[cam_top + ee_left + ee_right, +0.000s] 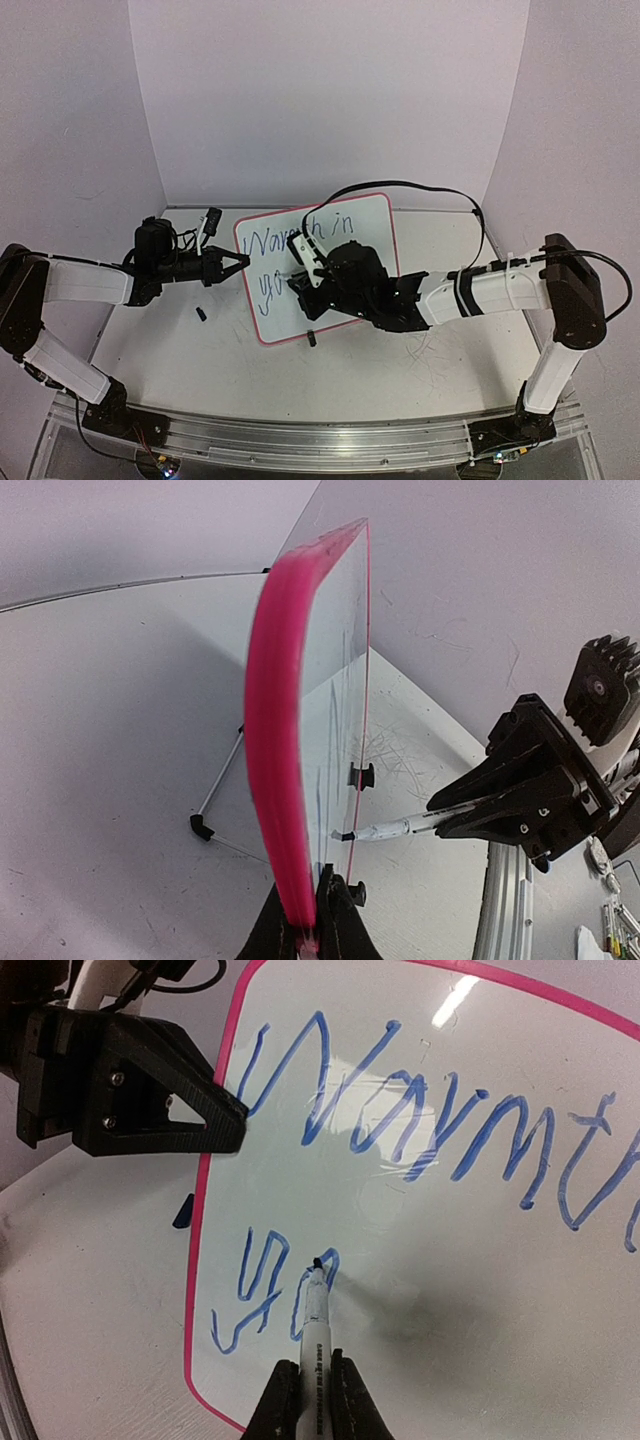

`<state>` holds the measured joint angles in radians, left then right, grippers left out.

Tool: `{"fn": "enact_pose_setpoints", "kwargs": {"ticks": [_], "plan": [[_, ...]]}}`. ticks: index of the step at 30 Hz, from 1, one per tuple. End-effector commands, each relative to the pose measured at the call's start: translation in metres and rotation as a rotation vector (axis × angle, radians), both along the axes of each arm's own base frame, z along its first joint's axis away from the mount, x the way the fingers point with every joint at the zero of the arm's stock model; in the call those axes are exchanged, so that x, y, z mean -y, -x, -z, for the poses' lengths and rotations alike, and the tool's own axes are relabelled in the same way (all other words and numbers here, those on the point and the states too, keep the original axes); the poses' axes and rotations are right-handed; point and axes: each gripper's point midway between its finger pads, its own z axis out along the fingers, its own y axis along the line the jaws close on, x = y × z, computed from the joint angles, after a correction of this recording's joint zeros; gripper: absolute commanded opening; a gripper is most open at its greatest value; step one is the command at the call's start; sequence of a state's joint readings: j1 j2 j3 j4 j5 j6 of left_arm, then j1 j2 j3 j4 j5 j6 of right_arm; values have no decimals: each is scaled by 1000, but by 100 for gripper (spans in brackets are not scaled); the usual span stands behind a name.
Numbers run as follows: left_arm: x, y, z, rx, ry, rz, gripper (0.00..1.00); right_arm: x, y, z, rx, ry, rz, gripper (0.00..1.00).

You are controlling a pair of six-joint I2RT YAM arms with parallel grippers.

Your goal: Write a sentence on the whiteboard

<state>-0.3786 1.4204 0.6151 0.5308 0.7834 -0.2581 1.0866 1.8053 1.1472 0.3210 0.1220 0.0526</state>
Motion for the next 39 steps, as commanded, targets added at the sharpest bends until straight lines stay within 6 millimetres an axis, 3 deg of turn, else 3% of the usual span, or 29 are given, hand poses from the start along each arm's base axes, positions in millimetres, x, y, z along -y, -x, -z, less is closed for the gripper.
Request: {"fn": "enact_pose_setpoints", "kwargs": {"ticks": [1,4,9,20,39], "plan": [[-5,-10,0,71,-52,-49,0,7,12,-21,19,-38,-26,0],[-5,-11,-1,72,-52,-49,0,17,15,-43,45,-95,-24,0],[-5,-10,-3,76,-50,-48,0,29,-3,-27,31,-65,33,0],[-5,-11,-2,71,-50,-46,0,9,-4,-29,41,-67,-26,0],[-4,-10,-1,69,-51,-42,0,8,-13,-21,48,-48,15,0]]}}
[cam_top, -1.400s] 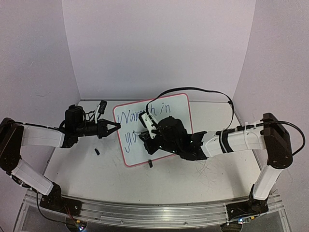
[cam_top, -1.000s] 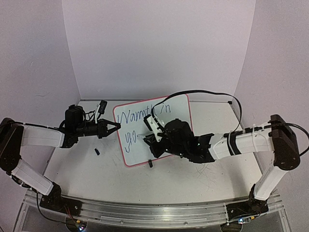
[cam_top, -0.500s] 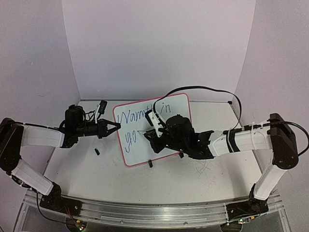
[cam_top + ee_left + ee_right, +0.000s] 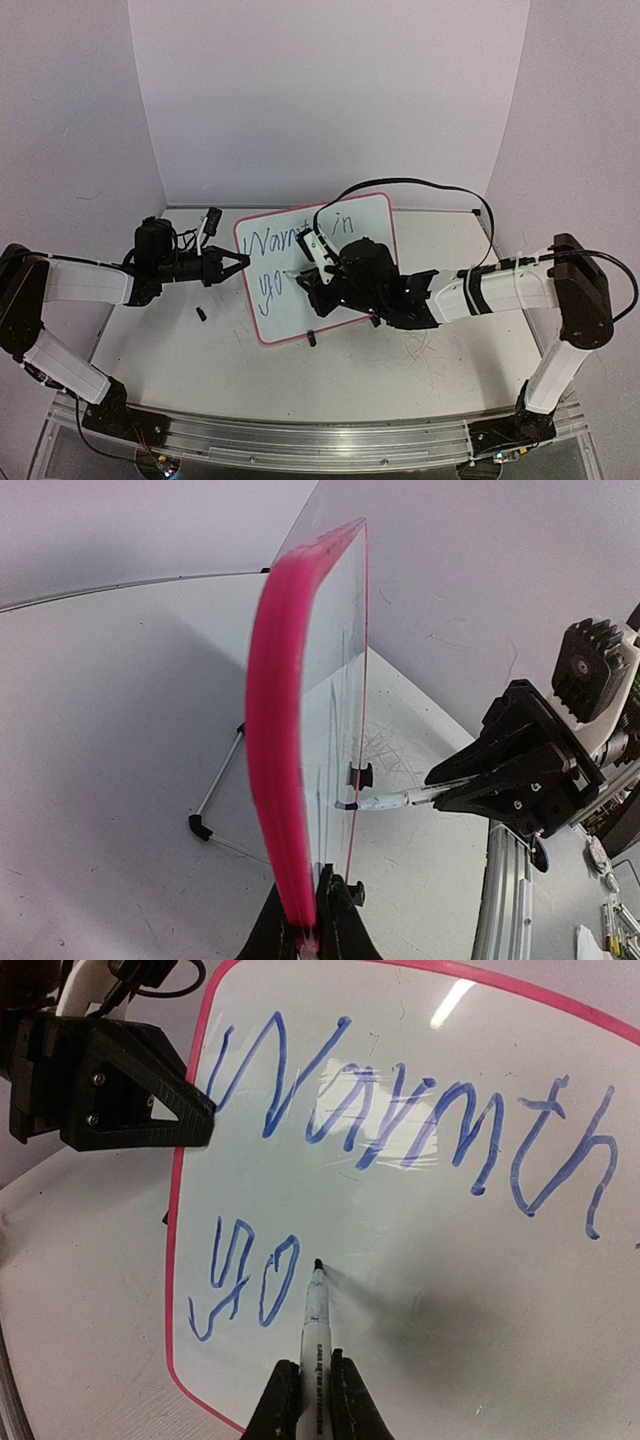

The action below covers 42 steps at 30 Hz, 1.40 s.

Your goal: Write a sentence on the whiteboard

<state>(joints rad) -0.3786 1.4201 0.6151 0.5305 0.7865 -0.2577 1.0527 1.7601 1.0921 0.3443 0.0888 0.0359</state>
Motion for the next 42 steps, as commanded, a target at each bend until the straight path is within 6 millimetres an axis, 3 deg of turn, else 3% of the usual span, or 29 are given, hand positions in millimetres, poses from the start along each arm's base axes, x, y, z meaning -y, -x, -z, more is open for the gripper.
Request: {"fn": "enact_pose_setpoints", "kwargs": {"ticks": [1,30,42], "plan": [[-5,-11,0,69,-51,-46,0,-7,-7,-17,40,-38,20,0],[-5,-11,-1,69,-50,-47,0,4,16,20,-39,28,0,0],[-5,-10,-2,71,-50,-47,0,9,15,23,-40,36,20,0]]}}
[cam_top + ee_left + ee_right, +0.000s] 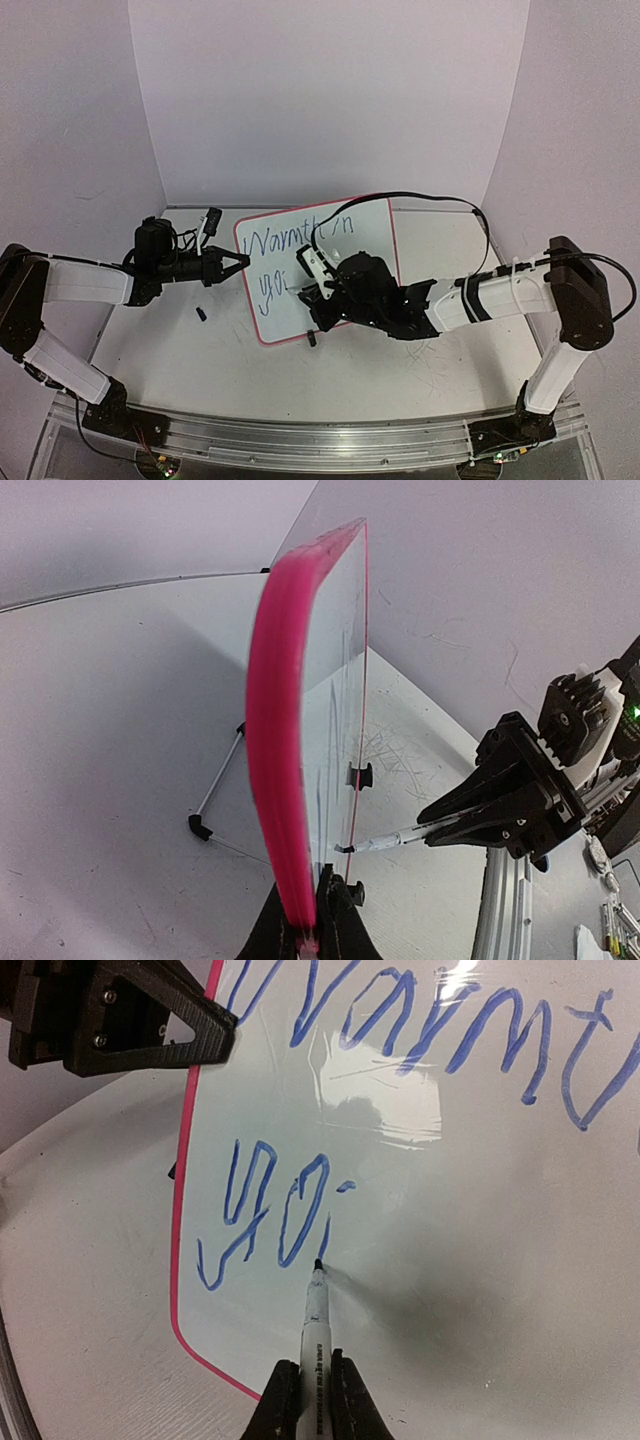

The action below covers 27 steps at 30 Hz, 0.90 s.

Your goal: Write a sentence on the whiteboard

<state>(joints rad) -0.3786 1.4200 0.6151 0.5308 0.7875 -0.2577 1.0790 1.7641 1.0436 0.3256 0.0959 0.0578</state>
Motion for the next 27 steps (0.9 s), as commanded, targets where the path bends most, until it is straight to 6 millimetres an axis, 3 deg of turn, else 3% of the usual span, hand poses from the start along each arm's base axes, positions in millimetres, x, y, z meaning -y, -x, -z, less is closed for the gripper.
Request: {"fn": "enact_pose_setpoints", "kwargs": {"ticks": [1,11,27], "plan": [[-5,-10,-1,69,-51,-49,0,5,-1,-5,9,-13,31,0],[-5,-10,-1,68,-49,-47,0,13,-6,-5,29,8,65,0],[-5,-10,-1,68,-50,-45,0,21,-31,-32,82,-41,154,0]]}}
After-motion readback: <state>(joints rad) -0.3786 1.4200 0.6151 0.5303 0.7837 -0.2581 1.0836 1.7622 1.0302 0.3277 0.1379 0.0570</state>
